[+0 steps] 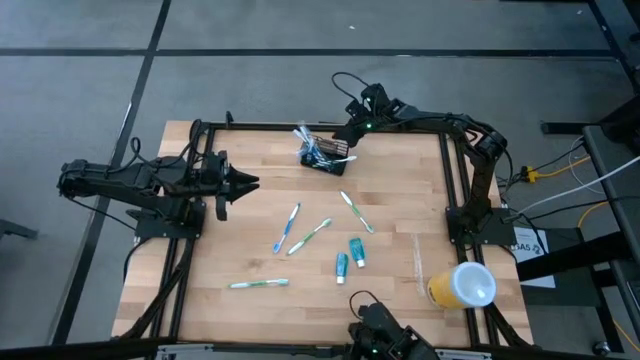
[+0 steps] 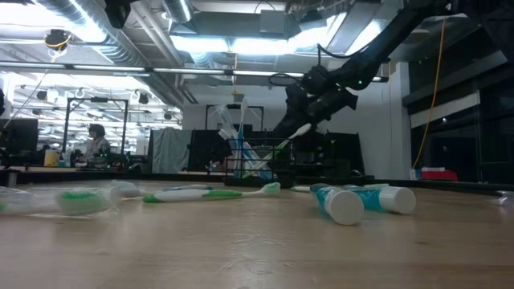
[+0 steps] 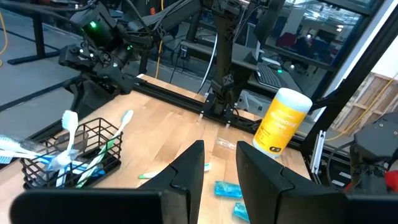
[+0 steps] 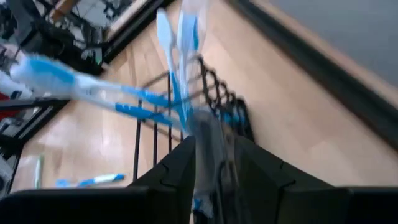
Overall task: Pick & Place toothbrushing station
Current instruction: Put the wire organizer on the top center of the table upright, then put the blue toothbrush into the wire organizer
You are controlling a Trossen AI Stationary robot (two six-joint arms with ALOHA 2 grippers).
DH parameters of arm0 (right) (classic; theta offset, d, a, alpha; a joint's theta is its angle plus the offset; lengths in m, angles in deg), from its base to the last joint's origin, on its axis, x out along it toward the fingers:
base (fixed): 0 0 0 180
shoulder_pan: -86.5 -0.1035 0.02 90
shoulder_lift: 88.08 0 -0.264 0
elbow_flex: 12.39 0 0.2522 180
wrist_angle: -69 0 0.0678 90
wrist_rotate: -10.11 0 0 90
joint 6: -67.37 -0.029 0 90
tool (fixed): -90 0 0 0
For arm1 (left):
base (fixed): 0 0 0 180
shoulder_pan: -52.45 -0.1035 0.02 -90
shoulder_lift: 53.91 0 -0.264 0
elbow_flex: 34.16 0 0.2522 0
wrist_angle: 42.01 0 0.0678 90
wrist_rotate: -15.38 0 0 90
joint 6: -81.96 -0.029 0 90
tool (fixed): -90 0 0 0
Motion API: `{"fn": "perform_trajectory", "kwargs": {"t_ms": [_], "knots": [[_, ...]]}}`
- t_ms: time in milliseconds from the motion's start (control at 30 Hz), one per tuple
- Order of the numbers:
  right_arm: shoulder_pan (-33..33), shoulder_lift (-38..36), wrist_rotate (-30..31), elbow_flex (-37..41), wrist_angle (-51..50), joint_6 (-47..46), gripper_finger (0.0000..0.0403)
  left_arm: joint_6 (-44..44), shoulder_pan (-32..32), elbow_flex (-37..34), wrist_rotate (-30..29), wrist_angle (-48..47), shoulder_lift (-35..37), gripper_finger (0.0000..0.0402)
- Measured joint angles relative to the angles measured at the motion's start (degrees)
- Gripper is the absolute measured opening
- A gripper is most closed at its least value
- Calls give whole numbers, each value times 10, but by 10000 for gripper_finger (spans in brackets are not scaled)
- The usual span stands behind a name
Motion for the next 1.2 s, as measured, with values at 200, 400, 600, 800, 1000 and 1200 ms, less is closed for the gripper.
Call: {"fn": "perform_trajectory", "kwargs": {"t_ms": [200, 400, 600, 800, 1000, 1200], "knots": [[1, -10, 1, 0, 21, -21, 113, -3, 0, 0, -50, -31, -1, 88], [-2, -84, 0, 0, -37, 9, 106, 0, -1, 0, -122, -131, -35, 88], [-45, -213, 22, 0, -155, 59, 105, -40, -1, 0, -157, -132, -84, 88], [-140, -322, 92, 0, -295, 70, 105, 7, -22, 0, -110, -179, -145, 88], [-229, -401, 169, 0, -315, 19, 104, 137, -27, 0, 28, -208, -234, 88], [-292, -462, 246, 0, -332, -15, 104, 267, 84, 0, 67, -212, -306, 88]]}}
